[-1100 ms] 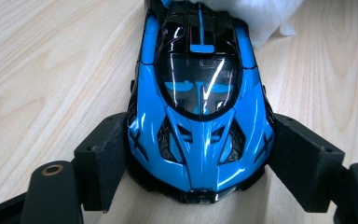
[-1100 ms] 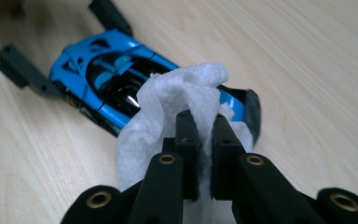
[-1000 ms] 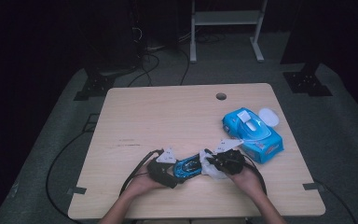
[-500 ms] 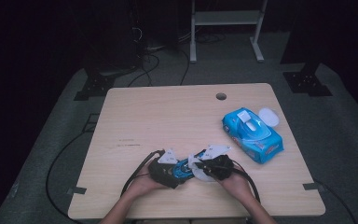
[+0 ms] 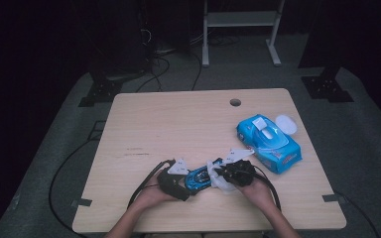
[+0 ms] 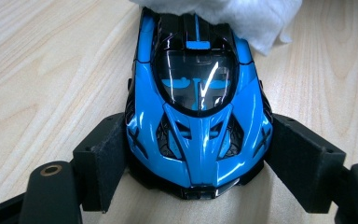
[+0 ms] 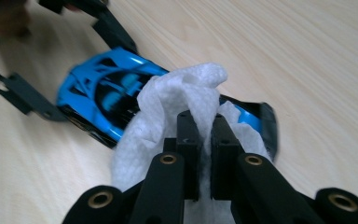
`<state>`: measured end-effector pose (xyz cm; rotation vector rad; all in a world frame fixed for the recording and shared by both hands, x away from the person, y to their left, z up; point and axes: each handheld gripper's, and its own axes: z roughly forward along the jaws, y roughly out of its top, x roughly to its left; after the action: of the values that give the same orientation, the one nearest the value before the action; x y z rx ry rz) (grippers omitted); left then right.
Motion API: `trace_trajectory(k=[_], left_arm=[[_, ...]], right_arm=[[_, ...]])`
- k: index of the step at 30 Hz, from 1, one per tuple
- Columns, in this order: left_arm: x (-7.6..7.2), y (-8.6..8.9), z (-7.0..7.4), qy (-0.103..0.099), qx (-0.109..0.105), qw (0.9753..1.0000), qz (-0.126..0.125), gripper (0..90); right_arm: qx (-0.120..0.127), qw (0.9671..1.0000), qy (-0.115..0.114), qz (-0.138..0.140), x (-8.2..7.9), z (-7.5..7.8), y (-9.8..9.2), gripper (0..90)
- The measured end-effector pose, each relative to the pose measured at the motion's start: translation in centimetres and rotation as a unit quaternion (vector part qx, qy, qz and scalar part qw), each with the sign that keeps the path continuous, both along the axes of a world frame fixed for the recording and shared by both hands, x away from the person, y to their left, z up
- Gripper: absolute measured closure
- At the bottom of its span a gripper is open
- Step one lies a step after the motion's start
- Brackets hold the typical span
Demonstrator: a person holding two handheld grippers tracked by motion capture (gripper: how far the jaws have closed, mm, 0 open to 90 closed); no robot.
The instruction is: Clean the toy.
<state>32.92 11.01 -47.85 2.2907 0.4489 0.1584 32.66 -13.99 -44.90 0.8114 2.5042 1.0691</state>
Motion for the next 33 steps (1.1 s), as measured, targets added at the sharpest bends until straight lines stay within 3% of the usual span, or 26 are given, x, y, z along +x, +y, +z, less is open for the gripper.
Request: trace_trajectory(k=[2,10,12,16,22,25,29,33], left_arm=[[0.0,0.0,0.0,0.001,0.000,1.0000,0.000,23.5],[0.3,0.6,0.1,0.017,-0.004,0.9998,0.006,18.7],[0.3,0.5,0.1,0.015,-0.004,0.9999,0.006,18.8],[0.1,0.3,0.1,0.009,0.001,1.0000,-0.003,23.5],[-0.1,0.0,0.3,-0.001,0.006,1.0000,0.000,23.5],[-0.2,-0.2,0.3,-0.002,0.003,1.0000,0.006,25.8],[-0.2,-0.1,0.3,-0.001,-0.001,1.0000,0.008,25.8],[-0.2,0.0,0.3,-0.002,-0.002,1.0000,0.005,25.7]], right_arm=[[-0.011,0.9999,-0.005,-0.008,0.1,0.1,-0.4,84.3],[0.004,0.9994,-0.017,-0.029,-0.1,0.9,-1.8,84.3],[0.015,0.9992,-0.014,-0.035,0.0,1.1,-2.2,84.3],[0.008,0.9993,-0.009,-0.036,0.1,0.6,-2.0,84.3],[-0.002,1.0000,0.002,0.005,-0.2,0.4,0.3,84.4],[-0.002,0.9998,-0.005,0.017,-0.5,0.4,1.9,84.5],[0.038,0.9979,0.022,0.048,-0.7,0.2,3.0,84.4],[0.046,0.9962,0.034,0.065,-0.9,-0.1,3.9,84.5]])
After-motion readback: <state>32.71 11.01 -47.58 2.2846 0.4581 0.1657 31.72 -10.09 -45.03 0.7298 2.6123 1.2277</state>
